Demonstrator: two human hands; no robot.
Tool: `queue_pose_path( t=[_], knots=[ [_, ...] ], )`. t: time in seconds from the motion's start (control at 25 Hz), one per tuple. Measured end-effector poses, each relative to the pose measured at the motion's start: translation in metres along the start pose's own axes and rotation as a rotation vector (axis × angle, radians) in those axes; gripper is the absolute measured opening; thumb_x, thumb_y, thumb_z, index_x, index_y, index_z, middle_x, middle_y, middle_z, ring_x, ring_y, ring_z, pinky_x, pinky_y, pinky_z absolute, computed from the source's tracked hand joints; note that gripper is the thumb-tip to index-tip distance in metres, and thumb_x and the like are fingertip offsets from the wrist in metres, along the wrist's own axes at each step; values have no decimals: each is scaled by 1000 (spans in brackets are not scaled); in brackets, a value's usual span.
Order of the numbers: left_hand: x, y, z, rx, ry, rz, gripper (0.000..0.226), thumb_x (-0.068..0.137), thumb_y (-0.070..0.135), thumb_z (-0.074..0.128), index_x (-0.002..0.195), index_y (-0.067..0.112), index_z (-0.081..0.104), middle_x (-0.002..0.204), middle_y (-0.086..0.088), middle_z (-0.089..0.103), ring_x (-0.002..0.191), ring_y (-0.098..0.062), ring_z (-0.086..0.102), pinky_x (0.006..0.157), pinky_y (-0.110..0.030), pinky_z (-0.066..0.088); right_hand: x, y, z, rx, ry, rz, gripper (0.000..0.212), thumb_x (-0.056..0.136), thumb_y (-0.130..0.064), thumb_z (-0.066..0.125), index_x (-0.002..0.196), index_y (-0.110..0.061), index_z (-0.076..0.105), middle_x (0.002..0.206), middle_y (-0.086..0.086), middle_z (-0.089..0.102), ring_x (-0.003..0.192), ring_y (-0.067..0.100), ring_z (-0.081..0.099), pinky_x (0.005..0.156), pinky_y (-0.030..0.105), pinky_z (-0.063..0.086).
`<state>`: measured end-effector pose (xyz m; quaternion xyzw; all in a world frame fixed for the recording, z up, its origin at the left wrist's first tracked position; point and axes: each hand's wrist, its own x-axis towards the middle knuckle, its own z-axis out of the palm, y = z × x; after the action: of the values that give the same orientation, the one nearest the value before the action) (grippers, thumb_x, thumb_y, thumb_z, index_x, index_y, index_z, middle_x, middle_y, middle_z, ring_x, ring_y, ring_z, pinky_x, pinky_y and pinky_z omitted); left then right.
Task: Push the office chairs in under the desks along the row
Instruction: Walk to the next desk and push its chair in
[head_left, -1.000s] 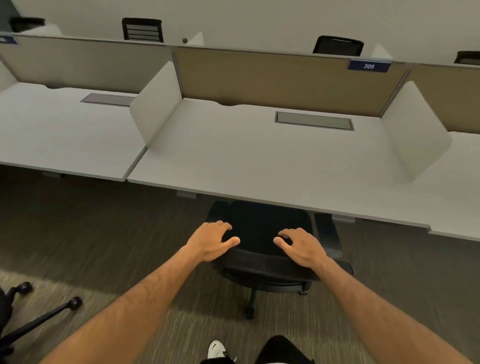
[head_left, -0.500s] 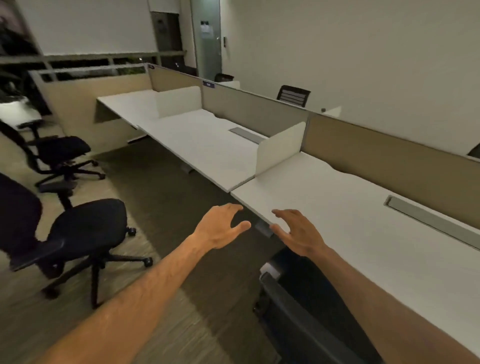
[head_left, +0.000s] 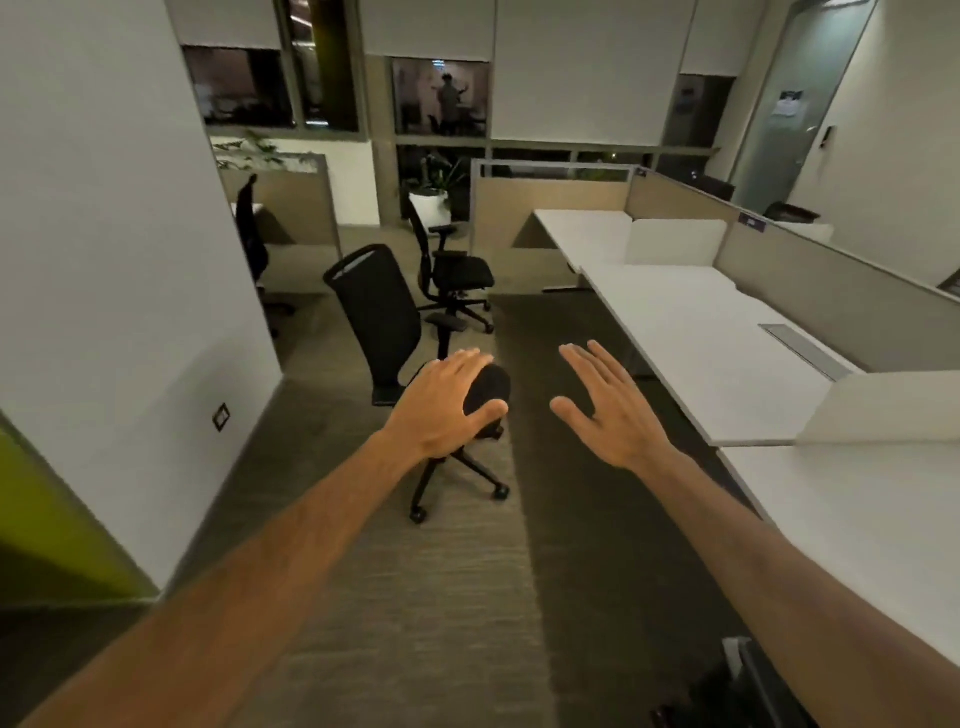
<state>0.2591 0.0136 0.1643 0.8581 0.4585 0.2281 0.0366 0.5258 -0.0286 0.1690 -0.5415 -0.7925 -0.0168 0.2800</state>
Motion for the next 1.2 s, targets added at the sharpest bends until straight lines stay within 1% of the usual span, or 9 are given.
queue_pose_path(
  t=[0.12,0.28,0.44,0.52,0.6,0.72,0.84,1.0,1.2],
  knots=[
    [-22,-59,-35,40,26,-48,93,91,83,25,160,20,28,168,-4,25,154,-19,18,123,-39,11,52,-49,32,27,29,-85,76,99,-69,31,159,-24,21,166,-2,22,155,12,1,124,43,14],
    [-49,-140,-73,68,35,-83,91,92,83,24,161,24,24,170,-1,16,155,-18,15,125,-42,11,118,-116,94,91,45,-111,75,99,-71,33,160,-30,14,167,-6,17,154,8,-4,123,43,12],
    [-70,-232,-111,128,51,-136,95,89,88,18,162,27,21,171,-1,13,155,-18,14,125,-42,8,180,-188,157,159,27,-145,78,96,-71,34,159,-30,14,167,-4,17,154,11,-2,124,48,16],
    [-77,-275,-123,151,47,-174,91,91,86,21,162,29,19,171,-2,11,155,-20,14,122,-40,5,206,-216,184,196,37,-137,79,95,-71,33,159,-29,14,167,-3,18,155,11,-1,124,48,16],
    [-80,-315,-130,160,34,-196,87,93,84,25,161,30,18,172,-1,6,155,-23,15,121,-42,6,231,-234,209,223,31,-142,80,95,-72,32,159,-30,14,167,-4,19,154,11,-1,124,45,14],
    [-72,-368,-133,164,41,-234,86,93,83,27,161,31,18,172,3,-2,154,-26,17,121,-47,11,271,-247,248,210,1,-174,77,95,-73,30,159,-33,16,166,-6,19,154,9,-2,122,42,13],
    [-52,-419,-129,113,29,-279,88,93,83,26,163,30,14,172,2,-1,156,-24,13,125,-50,11,324,-252,294,223,-40,-196,76,95,-75,25,158,-34,17,166,-7,20,154,10,-2,121,40,11],
    [-7,-492,-130,113,19,-298,96,88,87,20,163,27,10,172,-1,4,156,-21,11,127,-48,9,410,-248,358,229,-70,-240,74,98,-73,27,159,-34,12,167,-6,16,154,10,-4,122,43,12],
    [67,-580,-132,194,-36,-323,98,87,87,16,164,27,2,172,0,-1,157,-20,7,127,-41,3,518,-230,412,235,-114,-267,77,99,-69,30,160,-26,15,168,0,17,155,16,0,125,48,15]
  ],
)
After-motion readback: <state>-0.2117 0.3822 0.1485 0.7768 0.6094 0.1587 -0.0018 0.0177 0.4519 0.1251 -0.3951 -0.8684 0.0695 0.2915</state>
